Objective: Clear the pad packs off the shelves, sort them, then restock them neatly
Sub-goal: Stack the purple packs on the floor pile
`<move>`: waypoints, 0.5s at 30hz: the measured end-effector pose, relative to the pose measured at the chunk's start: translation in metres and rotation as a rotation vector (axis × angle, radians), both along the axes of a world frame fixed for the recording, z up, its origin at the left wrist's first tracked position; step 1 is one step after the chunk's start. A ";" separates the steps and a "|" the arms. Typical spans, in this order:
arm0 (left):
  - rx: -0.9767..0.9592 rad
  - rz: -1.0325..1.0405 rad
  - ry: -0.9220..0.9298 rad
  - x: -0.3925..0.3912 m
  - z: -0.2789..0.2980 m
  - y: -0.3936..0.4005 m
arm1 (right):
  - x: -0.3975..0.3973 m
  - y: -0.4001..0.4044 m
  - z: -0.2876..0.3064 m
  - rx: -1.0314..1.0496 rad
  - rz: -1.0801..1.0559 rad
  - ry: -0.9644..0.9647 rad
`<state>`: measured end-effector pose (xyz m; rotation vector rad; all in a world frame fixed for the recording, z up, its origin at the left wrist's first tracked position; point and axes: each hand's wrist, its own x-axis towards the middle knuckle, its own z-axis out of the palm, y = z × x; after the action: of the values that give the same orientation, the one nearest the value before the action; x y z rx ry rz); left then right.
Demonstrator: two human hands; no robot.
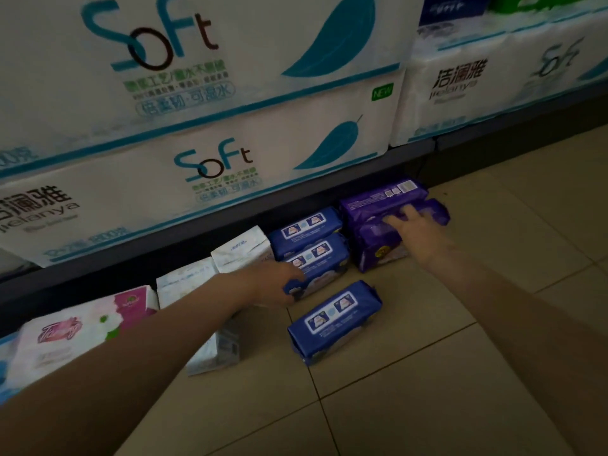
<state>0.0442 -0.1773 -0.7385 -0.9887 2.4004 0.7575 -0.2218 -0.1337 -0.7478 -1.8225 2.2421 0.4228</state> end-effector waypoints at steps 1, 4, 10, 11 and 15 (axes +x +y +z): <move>-0.005 -0.022 -0.031 -0.002 -0.003 0.001 | 0.002 -0.001 -0.004 0.023 -0.029 -0.083; -0.068 -0.032 -0.018 -0.004 0.002 -0.002 | 0.004 -0.001 0.002 0.029 -0.095 -0.219; -0.408 -0.081 0.204 0.007 0.067 -0.015 | 0.028 0.001 0.067 -0.362 -0.037 -0.369; -0.501 -0.097 0.307 0.012 0.085 -0.015 | 0.036 0.001 0.086 -0.447 0.010 -0.383; -0.764 -0.126 0.661 0.044 0.185 -0.016 | 0.075 -0.002 0.195 -0.908 0.212 -0.411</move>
<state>0.0883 -0.1928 -0.5534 -0.9119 3.4218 0.0779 -0.1469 -0.1356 -0.5530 -2.2381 2.0729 -1.0204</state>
